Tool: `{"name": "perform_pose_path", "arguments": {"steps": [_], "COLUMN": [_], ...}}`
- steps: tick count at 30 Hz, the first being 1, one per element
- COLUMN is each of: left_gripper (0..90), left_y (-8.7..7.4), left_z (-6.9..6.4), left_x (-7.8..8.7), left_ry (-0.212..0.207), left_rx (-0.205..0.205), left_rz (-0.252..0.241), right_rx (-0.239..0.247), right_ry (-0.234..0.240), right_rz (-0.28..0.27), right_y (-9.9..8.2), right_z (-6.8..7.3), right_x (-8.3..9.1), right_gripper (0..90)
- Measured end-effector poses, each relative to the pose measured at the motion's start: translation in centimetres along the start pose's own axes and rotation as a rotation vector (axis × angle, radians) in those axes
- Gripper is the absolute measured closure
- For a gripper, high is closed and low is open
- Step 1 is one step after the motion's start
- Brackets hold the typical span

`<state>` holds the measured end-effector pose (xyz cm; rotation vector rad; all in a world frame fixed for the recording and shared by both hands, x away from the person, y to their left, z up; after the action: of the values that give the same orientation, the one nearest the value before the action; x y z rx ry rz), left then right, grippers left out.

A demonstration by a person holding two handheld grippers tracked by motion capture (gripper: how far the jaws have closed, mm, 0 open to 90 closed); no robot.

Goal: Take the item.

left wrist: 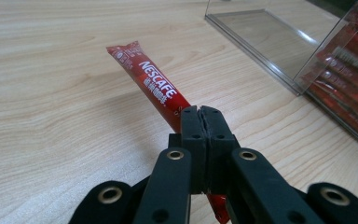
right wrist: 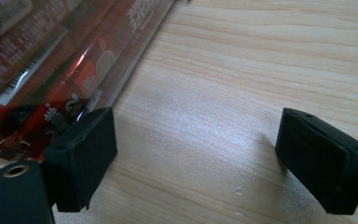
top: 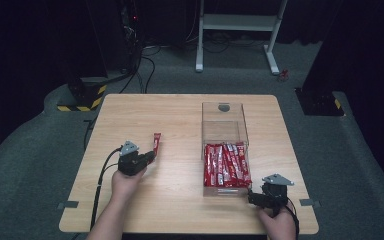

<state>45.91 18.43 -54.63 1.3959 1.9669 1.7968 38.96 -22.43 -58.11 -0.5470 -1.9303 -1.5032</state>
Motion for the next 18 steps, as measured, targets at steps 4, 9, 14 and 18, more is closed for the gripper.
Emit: {"name": "perform_pose_path", "arguments": {"steps": [4,9,14,18], "left_gripper": [88.9,88.8,88.5,87.5], "left_y": [-0.3,-0.8,-1.3,-1.5], "left_z": [0.3,0.5,0.5,0.5], "left_x": [-0.3,-0.8,-1.3,-1.6], "left_ry": [0.009,0.022,0.019,0.019], "left_rx": [0.003,-0.003,-0.001,-0.001], "left_rz": [0.018,0.047,0.078,0.091], "right_rx": [0.001,0.003,0.001,0.002], "right_ry": [0.0,0.0,0.0,-0.001], "right_rz": [-0.001,-0.001,-0.001,-0.001], "right_y": [0.0,0.0,0.0,0.0], "right_z": [0.0,0.0,0.0,0.0], "right_x": [0.0,0.0,0.0,0.0], "right_gripper": [12.3,12.3,12.4,12.4]}}
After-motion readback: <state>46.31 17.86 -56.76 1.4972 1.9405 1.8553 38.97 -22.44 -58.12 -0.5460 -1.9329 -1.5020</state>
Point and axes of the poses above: each handheld gripper's, and its own axes: x roughly backward along the jaws, y roughly out of its top, z roughly to its left, the point moved 8 cm from there along -x, roughly forward along the jaws, and after that the axes turned 12 degrees about -y, right-handed, at the moved point
